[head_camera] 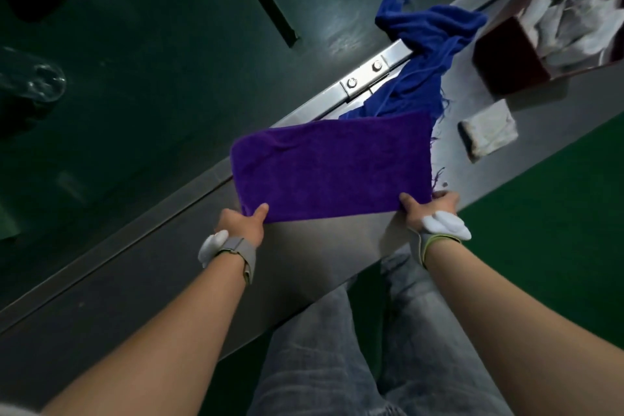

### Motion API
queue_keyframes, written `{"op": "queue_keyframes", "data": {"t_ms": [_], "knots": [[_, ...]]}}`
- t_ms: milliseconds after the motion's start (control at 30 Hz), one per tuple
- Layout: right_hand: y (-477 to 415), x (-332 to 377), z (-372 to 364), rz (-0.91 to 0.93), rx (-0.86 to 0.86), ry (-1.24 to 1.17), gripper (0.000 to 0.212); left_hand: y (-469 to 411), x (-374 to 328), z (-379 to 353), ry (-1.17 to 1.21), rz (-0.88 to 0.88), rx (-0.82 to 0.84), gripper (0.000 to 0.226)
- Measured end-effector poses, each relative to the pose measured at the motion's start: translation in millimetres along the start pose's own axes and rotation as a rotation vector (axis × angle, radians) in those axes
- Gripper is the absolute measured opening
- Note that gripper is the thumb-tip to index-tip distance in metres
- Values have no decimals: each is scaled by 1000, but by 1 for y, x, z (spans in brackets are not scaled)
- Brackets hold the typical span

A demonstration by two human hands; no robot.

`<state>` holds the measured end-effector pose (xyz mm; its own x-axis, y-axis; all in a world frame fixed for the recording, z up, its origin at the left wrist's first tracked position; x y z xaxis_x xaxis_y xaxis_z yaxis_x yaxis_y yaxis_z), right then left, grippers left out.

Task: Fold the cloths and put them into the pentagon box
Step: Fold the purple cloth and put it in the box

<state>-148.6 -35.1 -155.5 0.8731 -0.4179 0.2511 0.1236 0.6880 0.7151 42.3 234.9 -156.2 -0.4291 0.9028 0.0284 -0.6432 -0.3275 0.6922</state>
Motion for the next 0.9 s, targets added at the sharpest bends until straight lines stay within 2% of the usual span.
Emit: {"op": "queue_keyframes", "data": {"t_ms": [67, 100, 167, 233, 300, 367, 467, 533, 633, 733, 767, 833, 900], "knots": [[-6, 2, -1, -2, 83, -93, 30, -1, 0, 1, 109, -19, 51, 39], [-7, 2, 0, 2, 89, -144, 30, 1, -1, 4, 139, -22, 50, 33], [-8, 0, 0, 3, 36, -283, 29, 7, -3, 11, 170, -20, 2, 29], [-8, -4, 5, 0, 3, -443, 21, 24, -14, 18, 202, -92, -111, 29], [-10, -6, 7, -1, 26, -505, 11, 47, -33, 22, 204, -298, -292, 26], [-13, -7, 8, -24, 101, -530, 21, 77, -59, 15, 195, -586, -385, 23], [-13, -7, 10, -64, 224, -573, 14, 121, -97, -15, 183, -923, -320, 21], [-12, -8, 11, -86, 260, -596, 18, 145, -117, -42, 111, -1040, -209, 20], [-18, -6, 18, -121, 280, -622, 20, 165, -137, -87, -108, -1120, -81, 14], [-27, -6, 21, -168, 299, -624, 24, 167, -138, -115, -239, -1141, 312, 28], [-29, -7, 20, -173, 306, -632, 23, 165, -134, -114, -245, -1147, 362, 29], [-29, -9, 18, -151, 313, -606, 21, 157, -123, -101, -219, -1156, 235, 21], [-30, -10, 16, -83, 278, -543, 27, 140, -108, -86, -123, -1071, -15, 9]]}}
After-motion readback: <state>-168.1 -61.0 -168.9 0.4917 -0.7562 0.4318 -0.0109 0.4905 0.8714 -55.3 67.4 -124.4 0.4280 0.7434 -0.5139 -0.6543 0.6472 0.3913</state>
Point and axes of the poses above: each hand's wrist, its own y-axis away from the middle knuckle, its own z-axis out of the back of the hand, x = y × z, the point moved 3 cm from there along -y, towards the middle knuckle, and after that the axes turned 10 degrees about -y, right-handed, at the moved point
